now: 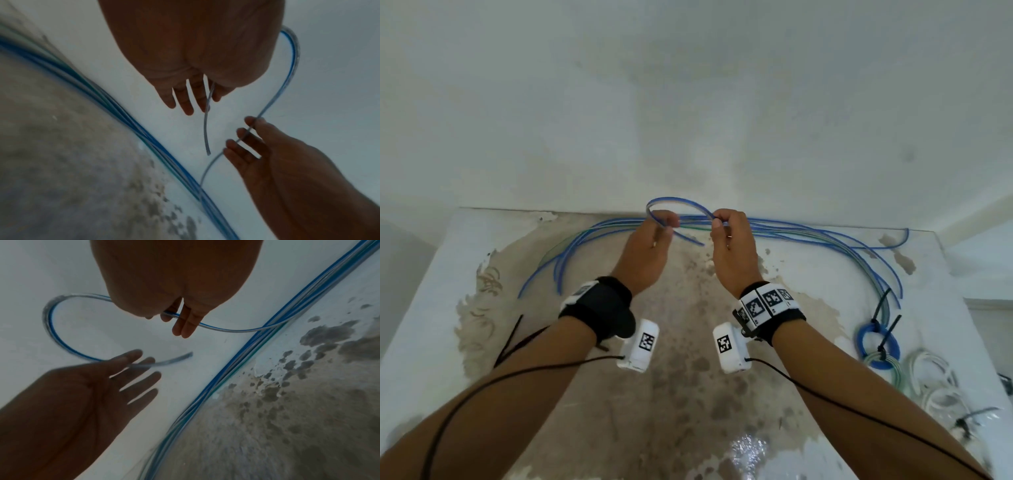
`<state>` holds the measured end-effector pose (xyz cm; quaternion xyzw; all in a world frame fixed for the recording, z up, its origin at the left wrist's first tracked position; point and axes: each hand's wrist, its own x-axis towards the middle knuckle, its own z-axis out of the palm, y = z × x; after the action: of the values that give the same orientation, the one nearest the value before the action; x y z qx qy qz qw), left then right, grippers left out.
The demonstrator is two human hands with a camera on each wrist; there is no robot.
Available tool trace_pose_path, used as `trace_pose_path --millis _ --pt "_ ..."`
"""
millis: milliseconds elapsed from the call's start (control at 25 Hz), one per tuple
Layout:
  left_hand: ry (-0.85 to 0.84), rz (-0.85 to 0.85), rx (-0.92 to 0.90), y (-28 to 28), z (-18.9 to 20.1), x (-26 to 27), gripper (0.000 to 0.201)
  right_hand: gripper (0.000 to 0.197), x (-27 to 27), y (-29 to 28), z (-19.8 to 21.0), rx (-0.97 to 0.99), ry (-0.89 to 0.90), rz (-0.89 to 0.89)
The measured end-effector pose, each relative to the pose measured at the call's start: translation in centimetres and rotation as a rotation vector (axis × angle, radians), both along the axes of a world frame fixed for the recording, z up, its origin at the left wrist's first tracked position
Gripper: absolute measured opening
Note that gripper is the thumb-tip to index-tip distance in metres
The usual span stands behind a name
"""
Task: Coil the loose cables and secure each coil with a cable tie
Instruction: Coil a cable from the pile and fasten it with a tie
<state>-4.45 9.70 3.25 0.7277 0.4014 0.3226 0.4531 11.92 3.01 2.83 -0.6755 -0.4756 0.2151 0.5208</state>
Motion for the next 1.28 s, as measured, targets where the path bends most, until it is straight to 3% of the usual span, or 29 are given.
trace_pose_path --millis 120,240,360,480,600,680,760,840,920,1080,1160,1280 --pt "-0.101 -0.029 -0.246 -2.7 1.4 4.1 0.027 0.018 0.2 -1.7 1.6 0.048 0.092 0.015" --pt "-0.105 -0.122 -0.354 -4.8 2.7 6.8 0.031 0.017 0.8 -3.9 3.6 0.105 0.17 0.013" --pt "0.051 -0.25 -0.322 -6.4 2.5 8.2 0.03 0.014 2.5 -6.5 5.1 0.121 0.183 0.031" --pt "0.23 -0.222 -0.16 -7.8 2.3 9.2 0.03 0.018 5.1 -9.0 3.4 0.033 0.255 0.006" --pt "0.091 -0.11 -0.104 -9.4 3.2 10.1 0.03 0.027 7.5 -9.8 0.3 -0.399 0.495 -0.225" --pt "-0.003 -0.089 -0.136 -10.9 4.3 10.1 0.033 0.034 8.3 -10.0 -0.6 -0.623 0.806 -0.213" --pt "-0.037 -0.112 -0.175 -12.1 4.9 9.7 0.037 0.036 9.0 -9.7 -0.6 -0.579 1.014 -0.212" --pt "-0.016 -0.145 -0.234 -13.2 4.9 9.2 0.042 0.032 9.9 -9.1 -0.7 -0.508 1.062 -0.29" --pt "0.084 -0.161 -0.289 -14.1 4.7 8.9 0.046 0.03 10.4 -8.9 -1.2 -0.584 0.899 -0.285" --pt "0.324 -0.104 -0.39 -13.9 3.6 10.3 0.042 0.028 9.5 -10.9 -2.1 -0.793 0.448 -0.045" --pt "0.291 -0.075 -0.564 -13.6 3.0 11.4 0.039 0.029 8.8 -12.5 -2.3 -0.817 0.221 0.1" --pt "0.224 -0.075 -0.824 -13.4 2.4 12.7 0.039 0.035 8.2 -14.9 -1.8 -0.849 0.093 0.294"
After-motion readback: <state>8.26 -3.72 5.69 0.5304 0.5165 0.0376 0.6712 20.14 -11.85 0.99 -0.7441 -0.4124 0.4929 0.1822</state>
